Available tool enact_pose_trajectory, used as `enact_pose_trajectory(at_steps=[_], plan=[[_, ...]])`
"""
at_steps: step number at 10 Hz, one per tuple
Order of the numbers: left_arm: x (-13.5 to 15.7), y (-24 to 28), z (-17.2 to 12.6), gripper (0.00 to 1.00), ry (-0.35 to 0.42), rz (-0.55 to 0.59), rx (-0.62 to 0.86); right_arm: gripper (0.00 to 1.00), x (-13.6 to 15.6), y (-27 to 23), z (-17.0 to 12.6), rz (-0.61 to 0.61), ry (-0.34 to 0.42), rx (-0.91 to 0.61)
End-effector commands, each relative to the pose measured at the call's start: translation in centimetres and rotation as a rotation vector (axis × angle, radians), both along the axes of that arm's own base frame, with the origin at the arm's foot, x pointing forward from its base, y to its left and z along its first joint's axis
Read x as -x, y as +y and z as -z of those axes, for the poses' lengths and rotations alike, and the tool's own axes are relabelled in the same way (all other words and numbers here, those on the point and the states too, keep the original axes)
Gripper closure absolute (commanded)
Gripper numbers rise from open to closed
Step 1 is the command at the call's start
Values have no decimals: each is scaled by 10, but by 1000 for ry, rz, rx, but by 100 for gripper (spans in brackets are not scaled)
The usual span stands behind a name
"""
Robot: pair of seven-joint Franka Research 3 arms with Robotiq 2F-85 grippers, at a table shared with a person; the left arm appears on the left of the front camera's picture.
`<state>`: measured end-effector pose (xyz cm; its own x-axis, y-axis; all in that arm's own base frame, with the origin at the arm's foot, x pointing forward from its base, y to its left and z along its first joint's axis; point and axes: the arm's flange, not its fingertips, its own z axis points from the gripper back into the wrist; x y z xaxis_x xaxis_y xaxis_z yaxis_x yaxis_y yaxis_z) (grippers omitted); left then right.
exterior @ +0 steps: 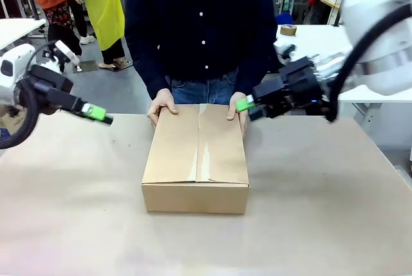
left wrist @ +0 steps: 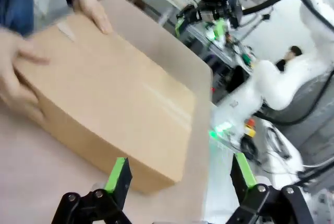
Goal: Pack the gift set into the box.
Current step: Press and hold the closed box until the human finishes sealing it.
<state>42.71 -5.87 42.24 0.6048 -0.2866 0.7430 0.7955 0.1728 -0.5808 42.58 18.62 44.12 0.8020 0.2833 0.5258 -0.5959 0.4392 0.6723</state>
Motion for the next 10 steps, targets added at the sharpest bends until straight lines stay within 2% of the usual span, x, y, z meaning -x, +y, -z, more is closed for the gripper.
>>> enact_pose_trajectory(at_steps=[1,2,3,4,5,6,7,8,9,10], plan=[[-12,-23,25,0,-339,-9,126,0,-39,10,36,-374,-649,-291],[-16,-26,32,0,-391,21,171,0,-45,15,47,-389,-755,-341],[-19,-31,42,0,-405,48,197,0,-46,16,58,-398,-757,-345],[-19,-35,48,0,-388,102,192,0,-43,15,64,-371,-723,-389],[-21,-39,48,0,-291,141,158,0,-34,7,64,-300,-390,-316],[-19,-34,37,0,-395,18,171,0,-51,23,33,-218,-517,-134],[-19,-34,37,0,-395,18,171,0,-46,21,44,-254,-512,-216],[-18,-40,52,0,-363,75,176,0,-60,34,55,-403,-660,-174],[-17,-52,66,0,-523,94,139,0,-65,42,77,-446,-792,-154],[-19,-58,83,0,-574,167,144,0,-65,42,98,-493,-902,-128]])
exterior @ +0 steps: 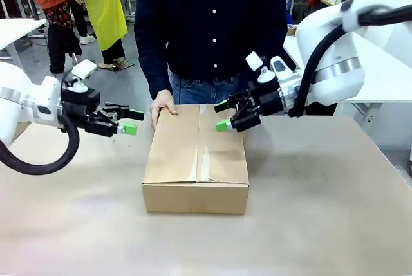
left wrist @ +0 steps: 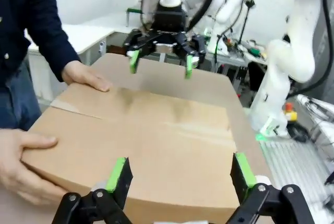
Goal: Pack the gift set into the box.
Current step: Press and hold the closed box until the human finishes sealing it.
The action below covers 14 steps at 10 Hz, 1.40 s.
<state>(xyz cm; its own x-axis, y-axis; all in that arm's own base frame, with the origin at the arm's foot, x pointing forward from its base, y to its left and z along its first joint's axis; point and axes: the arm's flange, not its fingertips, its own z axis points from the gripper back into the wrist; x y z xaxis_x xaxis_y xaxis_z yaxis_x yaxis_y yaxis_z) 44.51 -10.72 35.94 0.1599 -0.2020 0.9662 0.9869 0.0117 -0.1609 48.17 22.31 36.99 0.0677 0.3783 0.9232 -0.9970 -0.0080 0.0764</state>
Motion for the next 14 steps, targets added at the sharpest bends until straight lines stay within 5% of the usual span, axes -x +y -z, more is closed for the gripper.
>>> enact_pose_trajectory(at_steps=[1,4,7,10,14], plan=[[-1,-13,28,0,-138,51,-15,0,-10,4,41,-26,-197,13],[2,-37,47,0,-339,70,9,0,-11,8,58,-37,-150,14],[0,-64,56,0,-382,19,-21,0,-5,-3,59,23,-93,4],[-15,-79,56,0,-258,-54,-85,0,10,-12,61,24,-55,35],[-18,-84,62,0,-208,28,-165,0,13,-19,61,31,-40,56]])
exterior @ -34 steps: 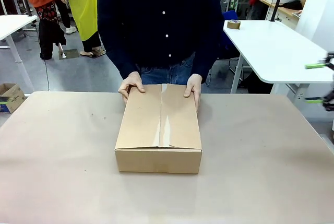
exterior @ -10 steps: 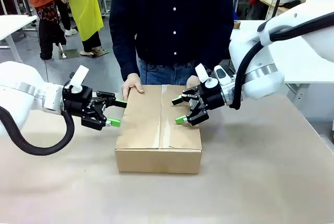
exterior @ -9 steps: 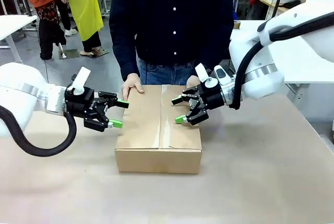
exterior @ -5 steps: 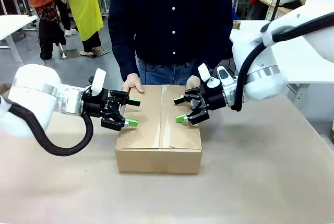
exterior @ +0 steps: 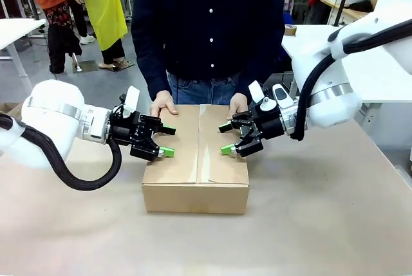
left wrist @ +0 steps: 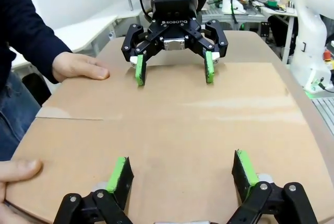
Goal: Pack the gift set into the box.
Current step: Press and hold the closed box until the human finishes sealing it.
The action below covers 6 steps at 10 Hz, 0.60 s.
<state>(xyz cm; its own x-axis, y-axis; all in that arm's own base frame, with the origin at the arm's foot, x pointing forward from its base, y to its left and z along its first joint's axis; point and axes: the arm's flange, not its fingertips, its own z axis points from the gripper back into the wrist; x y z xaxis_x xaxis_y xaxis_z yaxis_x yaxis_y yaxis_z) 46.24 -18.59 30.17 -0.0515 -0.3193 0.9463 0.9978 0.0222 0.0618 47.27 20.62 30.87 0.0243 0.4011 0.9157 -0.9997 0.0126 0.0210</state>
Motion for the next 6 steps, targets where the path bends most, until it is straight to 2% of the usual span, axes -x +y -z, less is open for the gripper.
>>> enact_pose_trajectory(at_steps=[1,2,3,6], plan=[[0,-5,4,0,21,40,-54,0,3,-2,0,13,22,31],[2,-4,3,0,35,34,-53,0,3,-3,2,12,29,39],[0,-1,-1,0,3,12,-10,0,0,0,0,1,4,1],[0,-1,-1,0,3,12,-10,0,0,0,0,1,4,1]])
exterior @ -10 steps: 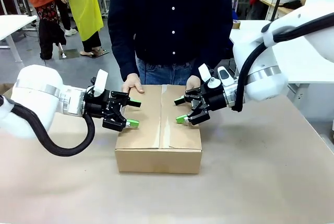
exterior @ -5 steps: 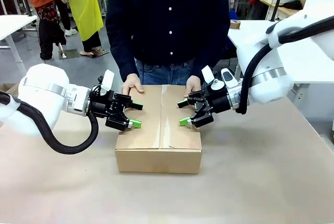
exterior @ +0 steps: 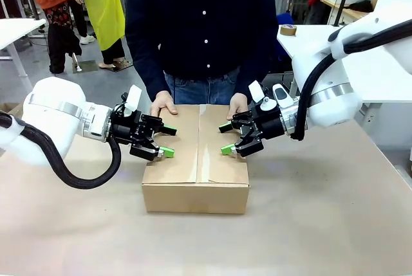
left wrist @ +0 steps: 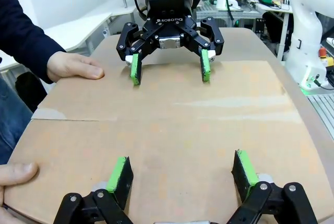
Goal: Pack the gift set into the box.
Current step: Press and hold the closed box until the human finishes sealing it.
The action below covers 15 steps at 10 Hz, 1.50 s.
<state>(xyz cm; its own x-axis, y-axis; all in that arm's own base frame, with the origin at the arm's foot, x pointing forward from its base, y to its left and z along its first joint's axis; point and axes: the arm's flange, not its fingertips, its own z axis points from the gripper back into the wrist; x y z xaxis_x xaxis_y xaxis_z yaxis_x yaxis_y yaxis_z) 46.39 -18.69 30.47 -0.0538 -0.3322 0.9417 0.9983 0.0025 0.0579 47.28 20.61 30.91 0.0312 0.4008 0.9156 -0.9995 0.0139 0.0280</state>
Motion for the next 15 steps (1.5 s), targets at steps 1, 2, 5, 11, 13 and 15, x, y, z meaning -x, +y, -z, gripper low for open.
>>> enact_pose_trajectory(at_steps=[1,2,5,11,13,15], plan=[[1,0,2,0,-1,-6,5,0,0,0,1,0,-3,1],[1,0,2,0,-1,-6,5,0,0,0,1,0,-3,1],[1,0,2,0,-1,-6,5,0,0,0,1,0,-3,1],[1,0,2,0,-1,-6,5,0,0,0,1,0,-3,1],[1,0,2,0,-1,-6,5,0,0,0,1,0,-3,1],[1,0,2,0,-1,-6,5,0,0,0,1,0,-3,1]])
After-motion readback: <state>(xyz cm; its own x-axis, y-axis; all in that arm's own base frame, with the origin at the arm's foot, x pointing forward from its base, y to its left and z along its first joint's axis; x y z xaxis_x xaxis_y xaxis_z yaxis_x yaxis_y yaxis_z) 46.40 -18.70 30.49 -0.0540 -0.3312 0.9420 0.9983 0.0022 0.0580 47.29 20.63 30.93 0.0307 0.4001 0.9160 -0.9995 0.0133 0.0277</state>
